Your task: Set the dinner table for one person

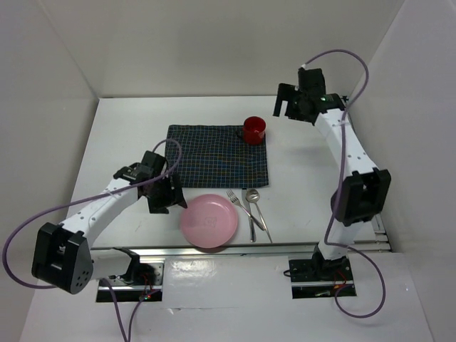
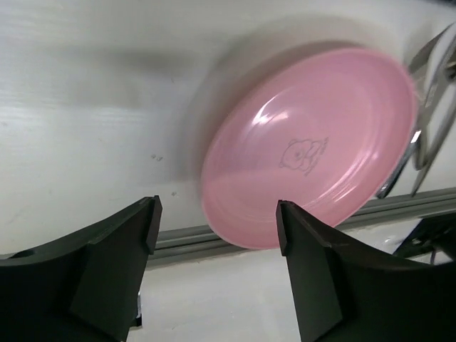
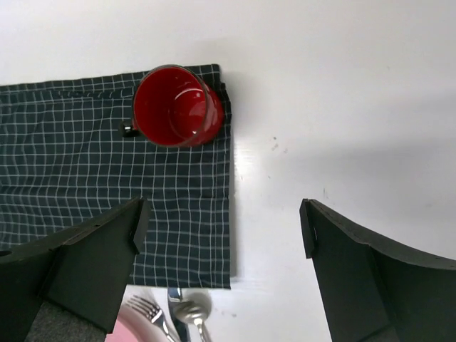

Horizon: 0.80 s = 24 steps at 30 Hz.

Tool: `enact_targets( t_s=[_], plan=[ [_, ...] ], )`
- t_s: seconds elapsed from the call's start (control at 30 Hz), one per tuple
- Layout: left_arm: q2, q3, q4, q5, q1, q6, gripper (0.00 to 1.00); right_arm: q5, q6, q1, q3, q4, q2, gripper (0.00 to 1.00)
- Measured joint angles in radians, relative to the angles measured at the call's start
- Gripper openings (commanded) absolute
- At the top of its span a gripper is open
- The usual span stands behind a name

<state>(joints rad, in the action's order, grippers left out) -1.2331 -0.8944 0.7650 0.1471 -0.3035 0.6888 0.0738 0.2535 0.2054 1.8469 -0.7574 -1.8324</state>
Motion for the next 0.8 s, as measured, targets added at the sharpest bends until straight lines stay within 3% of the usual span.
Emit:
enact_targets(
  t_s=[0.17, 0.33, 0.4, 0.5, 0.57, 0.8],
  plan=[
    [-0.029, 0.162, -0.061, 0.032, -0.056, 0.026, 0.75, -0.039, 0.048, -0.045, -0.204, 0.058, 0.170, 1.00],
    [-0.069, 0.253, -0.164, 0.047, -0.085, 0.037, 0.55, -0.064, 0.072, -0.044, -0.323, 0.056, 0.173, 1.00],
    [-0.092, 0.256, -0.209, 0.053, -0.086, 0.047, 0.43, -0.063, 0.076, -0.044, -0.339, 0.054, 0.173, 1.00],
    [-0.121, 0.256, -0.266, 0.067, -0.086, 0.053, 0.14, -0.062, 0.079, -0.046, -0.354, 0.056, 0.182, 1.00],
    [-0.126, 0.248, -0.277, 0.081, -0.086, 0.047, 0.00, -0.058, 0.080, -0.048, -0.362, 0.055, 0.195, 1.00],
    [-0.109, 0.002, -0.056, -0.021, -0.088, -0.006, 0.00, -0.050, 0.082, -0.086, -0.364, 0.046, 0.258, 1.00]
  ],
)
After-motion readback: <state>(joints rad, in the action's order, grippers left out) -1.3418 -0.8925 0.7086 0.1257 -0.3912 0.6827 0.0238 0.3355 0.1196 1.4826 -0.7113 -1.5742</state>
